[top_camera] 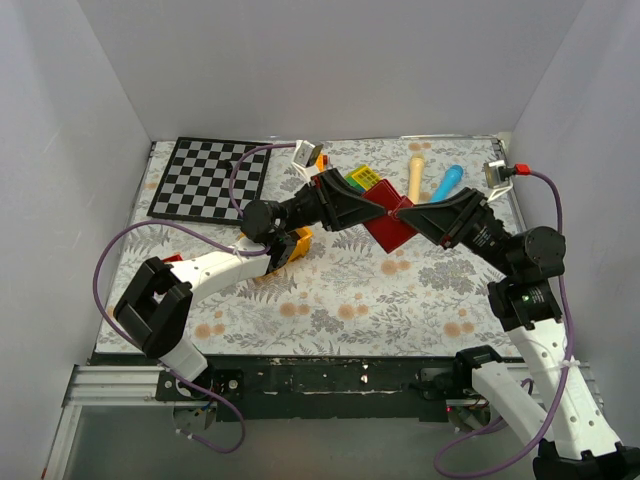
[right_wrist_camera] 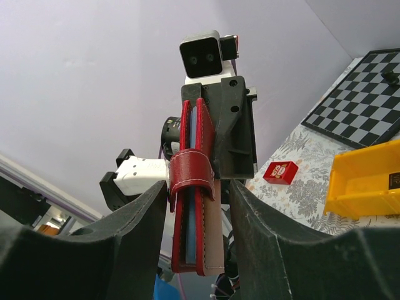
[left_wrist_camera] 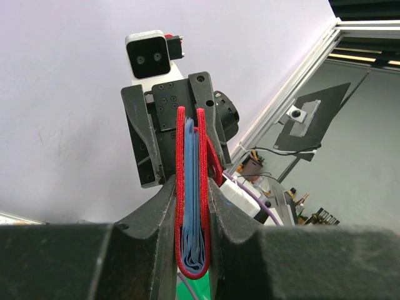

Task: Put the credit cards into the card holder
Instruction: Close the card holder at the center of the board.

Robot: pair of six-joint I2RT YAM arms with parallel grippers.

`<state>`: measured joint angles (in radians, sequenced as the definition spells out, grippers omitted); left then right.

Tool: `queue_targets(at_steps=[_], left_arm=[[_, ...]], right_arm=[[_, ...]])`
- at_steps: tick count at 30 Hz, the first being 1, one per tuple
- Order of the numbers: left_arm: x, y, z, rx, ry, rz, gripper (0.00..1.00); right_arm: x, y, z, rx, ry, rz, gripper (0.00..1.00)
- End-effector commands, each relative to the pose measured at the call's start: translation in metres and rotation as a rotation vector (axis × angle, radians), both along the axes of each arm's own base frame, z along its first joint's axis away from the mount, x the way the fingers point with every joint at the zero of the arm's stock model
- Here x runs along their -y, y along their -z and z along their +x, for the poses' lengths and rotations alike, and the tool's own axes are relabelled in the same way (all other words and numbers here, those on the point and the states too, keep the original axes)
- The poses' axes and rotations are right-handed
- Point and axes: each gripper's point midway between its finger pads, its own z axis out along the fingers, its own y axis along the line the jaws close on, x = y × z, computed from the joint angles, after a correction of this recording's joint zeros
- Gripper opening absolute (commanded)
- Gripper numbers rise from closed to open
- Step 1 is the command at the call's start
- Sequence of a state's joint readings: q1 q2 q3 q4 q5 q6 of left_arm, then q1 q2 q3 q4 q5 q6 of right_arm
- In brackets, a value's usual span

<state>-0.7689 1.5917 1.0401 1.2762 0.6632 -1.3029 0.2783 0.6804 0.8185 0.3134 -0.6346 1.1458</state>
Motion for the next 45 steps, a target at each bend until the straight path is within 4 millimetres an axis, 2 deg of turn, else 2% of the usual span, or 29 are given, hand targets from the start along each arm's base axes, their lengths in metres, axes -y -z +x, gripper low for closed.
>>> queue_targets(at_steps=[1, 15, 30, 45], left_arm=[[-0.011, -0.02, -0.014, 0.046, 0.011, -0.056, 0.0], [0.003, -0.013, -0.021, 0.043, 0.061, -0.031, 0.0], [0.003, -0.014, -0.021, 0.042, 0.063, -0.034, 0.0], [0.004, -0.015, -0.02, 0.044, 0.06, -0.034, 0.0]], right_arm=[[-0.002, -0.007, -0.006, 0.067, -0.018, 0.0, 0.52], [-0.004, -0.007, -0.005, 0.069, -0.03, -0.01, 0.51], [-0.005, -0.005, -0.005, 0.057, -0.04, -0.026, 0.44], [-0.01, -0.002, -0.005, 0.049, -0.069, -0.049, 0.41]])
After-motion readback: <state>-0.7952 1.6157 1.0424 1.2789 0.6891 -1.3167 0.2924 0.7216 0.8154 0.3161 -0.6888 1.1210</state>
